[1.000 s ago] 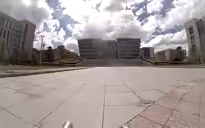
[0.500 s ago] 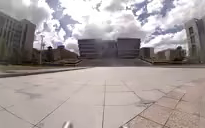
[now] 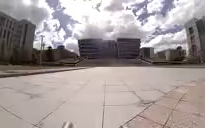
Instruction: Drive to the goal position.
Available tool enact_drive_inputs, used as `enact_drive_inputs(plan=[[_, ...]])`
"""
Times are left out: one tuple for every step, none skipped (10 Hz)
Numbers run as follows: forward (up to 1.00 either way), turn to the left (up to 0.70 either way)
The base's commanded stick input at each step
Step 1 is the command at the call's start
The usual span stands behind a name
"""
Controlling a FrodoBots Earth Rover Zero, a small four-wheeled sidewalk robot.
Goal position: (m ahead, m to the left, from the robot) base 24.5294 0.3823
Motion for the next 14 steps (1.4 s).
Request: enact_drive_inputs(plan=[[0.05,0.0],[0.05,0.0],[0.05,0.0],[0.05,0.0],[0.05,0.0],[0.04,0.0],[0.03,0.0],[0.0,0.0],[0.0,0.0],[0.02,0.0],[0.03,0.0],[0.04,0.0],[0.04,0.0],[0.04,0.0]])
